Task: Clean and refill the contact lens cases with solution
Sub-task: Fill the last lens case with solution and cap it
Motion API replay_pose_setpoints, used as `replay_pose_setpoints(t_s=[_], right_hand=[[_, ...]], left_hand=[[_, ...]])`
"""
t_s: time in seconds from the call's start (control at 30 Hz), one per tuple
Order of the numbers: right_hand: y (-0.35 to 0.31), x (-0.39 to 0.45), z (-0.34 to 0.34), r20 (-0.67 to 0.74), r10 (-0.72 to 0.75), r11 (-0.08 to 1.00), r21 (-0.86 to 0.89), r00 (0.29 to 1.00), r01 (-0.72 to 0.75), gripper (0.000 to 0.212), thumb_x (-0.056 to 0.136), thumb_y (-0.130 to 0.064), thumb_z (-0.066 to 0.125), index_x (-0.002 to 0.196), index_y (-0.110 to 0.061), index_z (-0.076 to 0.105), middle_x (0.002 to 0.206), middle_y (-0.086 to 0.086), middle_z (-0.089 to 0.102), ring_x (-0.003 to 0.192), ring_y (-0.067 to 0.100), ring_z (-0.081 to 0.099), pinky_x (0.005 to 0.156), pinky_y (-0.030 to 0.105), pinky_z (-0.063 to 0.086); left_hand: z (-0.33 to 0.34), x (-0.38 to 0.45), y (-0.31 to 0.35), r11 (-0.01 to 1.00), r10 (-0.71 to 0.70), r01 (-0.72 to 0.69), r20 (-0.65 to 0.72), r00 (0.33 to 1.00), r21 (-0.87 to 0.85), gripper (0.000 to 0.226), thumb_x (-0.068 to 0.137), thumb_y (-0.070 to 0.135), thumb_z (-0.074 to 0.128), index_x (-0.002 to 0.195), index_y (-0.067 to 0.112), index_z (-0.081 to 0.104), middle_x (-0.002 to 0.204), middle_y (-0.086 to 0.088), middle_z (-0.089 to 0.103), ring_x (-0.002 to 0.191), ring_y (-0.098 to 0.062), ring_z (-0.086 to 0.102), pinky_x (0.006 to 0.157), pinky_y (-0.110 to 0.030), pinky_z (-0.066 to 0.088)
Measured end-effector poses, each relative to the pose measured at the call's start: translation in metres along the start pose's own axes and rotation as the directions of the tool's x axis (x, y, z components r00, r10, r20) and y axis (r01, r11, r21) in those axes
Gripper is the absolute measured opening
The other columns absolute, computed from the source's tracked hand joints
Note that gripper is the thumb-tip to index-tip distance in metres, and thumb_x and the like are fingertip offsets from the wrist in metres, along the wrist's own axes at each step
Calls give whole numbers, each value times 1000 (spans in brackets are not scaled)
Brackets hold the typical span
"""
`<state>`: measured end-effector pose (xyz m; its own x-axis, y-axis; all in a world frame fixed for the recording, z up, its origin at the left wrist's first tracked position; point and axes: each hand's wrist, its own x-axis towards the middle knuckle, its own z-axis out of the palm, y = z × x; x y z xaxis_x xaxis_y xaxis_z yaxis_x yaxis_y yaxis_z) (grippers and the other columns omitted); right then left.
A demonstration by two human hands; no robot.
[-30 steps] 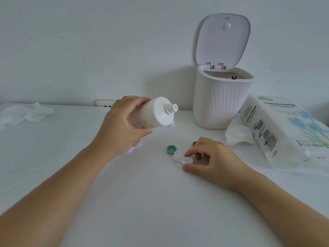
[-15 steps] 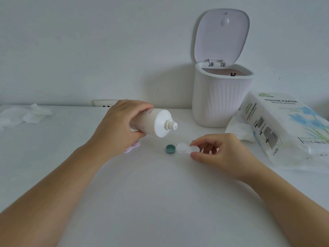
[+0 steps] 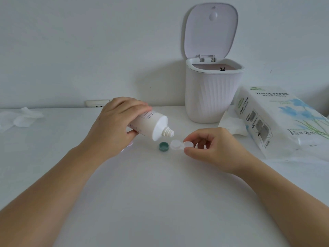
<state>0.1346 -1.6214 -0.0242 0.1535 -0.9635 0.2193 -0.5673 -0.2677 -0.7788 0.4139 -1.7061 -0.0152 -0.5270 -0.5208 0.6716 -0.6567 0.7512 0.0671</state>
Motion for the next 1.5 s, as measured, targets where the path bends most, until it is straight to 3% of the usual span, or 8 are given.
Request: replay_pose_setpoints(t_s=[0.57,0.97,1.23,1.5], right_hand=[[1,0,-1,29,-10,1000,-8,1000,10,4,80,-31,78,82,-29,75,69,-13,65,55,1,47,54,13,41],[2,0,-2,37,-22,1000,-11,999,22,6,80,-32,78,83,-28,75,75,-5,68,57,0,49,55,12,41],[1,0,-1,55,-29,999,-24,998,31,5,80,-32,77,83,-28,75,77,-3,69,69,20,61,60,22,45],[0,0,-2,49,-25,1000,-15,998,26,5,80,-31,78,83,-28,75,76,-2,68,63,9,55,59,18,43]], left_hand=[[1,3,12,987,124,-115,-84,989,113,61,63,-11,72,118,14,69,125,1,68,117,-32,58,99,-49,45],[2,4,15,983,140,-122,-134,981,135,56,65,-12,65,115,13,72,122,1,70,118,-28,55,103,-40,39],[1,4,16,984,130,-110,-135,982,141,57,63,-15,65,112,14,73,119,3,70,117,-28,56,104,-36,37],[1,4,18,982,126,-106,-130,983,154,57,65,-14,68,115,15,72,121,3,70,117,-28,56,103,-40,39]])
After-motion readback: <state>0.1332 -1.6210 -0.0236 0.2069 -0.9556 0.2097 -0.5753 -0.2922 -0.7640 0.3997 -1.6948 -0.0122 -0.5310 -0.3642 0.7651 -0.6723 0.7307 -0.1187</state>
